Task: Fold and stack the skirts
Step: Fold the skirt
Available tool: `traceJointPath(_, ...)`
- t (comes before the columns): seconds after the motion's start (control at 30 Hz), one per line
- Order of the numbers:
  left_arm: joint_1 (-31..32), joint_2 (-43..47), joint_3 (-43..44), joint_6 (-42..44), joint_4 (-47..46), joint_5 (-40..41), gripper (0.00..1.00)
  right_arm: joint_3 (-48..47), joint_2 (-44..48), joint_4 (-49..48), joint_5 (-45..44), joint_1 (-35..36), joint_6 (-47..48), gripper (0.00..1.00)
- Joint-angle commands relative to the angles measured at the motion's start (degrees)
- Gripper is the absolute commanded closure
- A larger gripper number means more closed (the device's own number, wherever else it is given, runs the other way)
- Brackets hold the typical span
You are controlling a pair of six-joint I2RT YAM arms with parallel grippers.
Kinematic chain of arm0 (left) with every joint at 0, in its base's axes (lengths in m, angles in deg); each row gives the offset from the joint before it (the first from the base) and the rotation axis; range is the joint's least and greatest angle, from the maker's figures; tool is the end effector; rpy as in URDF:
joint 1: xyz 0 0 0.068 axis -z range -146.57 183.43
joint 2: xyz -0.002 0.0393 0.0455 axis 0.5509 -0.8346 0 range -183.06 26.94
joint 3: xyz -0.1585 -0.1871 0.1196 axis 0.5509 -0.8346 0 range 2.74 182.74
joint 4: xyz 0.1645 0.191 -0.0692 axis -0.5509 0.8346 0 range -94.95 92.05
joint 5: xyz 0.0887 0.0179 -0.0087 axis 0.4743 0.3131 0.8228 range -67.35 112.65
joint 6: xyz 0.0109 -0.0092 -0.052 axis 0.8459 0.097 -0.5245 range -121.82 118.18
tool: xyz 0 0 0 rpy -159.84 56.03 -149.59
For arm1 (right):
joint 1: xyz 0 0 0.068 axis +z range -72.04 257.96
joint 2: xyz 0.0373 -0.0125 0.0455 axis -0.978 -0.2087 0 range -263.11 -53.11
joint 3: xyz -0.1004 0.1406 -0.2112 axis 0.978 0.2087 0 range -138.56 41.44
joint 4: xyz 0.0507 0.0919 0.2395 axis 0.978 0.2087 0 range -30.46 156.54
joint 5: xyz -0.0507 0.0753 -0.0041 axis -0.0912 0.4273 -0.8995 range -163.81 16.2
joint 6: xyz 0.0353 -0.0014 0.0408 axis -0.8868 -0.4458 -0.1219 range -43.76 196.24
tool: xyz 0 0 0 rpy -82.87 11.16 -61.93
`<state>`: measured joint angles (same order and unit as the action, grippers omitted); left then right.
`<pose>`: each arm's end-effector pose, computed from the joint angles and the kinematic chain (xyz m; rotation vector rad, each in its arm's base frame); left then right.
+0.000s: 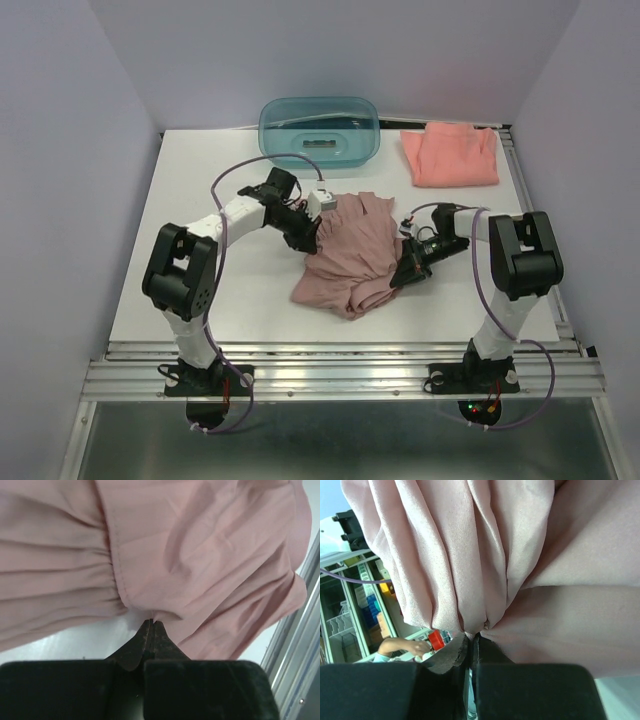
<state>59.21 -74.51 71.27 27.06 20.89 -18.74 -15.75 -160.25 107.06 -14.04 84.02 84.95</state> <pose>0.3164 -0.1791 0.2034 1.3489 2.0486 -0.9026 0.2846 0.0611 0.1257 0.2417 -2.6336 -1.5223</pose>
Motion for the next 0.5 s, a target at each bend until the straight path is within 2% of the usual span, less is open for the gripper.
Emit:
traceJointPath(0.0, -0.20, 0.46, 9.40, -0.32, -0.36, 2.71, 1.00, -2.22, -0.80, 2.57, 0.09, 0.26, 2.71, 0.99)
traceJointPath(0.23, 0.06, -5.68, 22.68, -1.72, -3.52, 11.41, 1.00, -2.84, -1.41, 3.89, -0.70, 0.26, 3.86, 0.99)
traceJointPath(0.47, 1.82, -14.29, 22.96, -1.64, -9.23, 19.14, 1.00, -2.49, -1.33, 3.89, 2.45, 0.26, 3.34, 0.99)
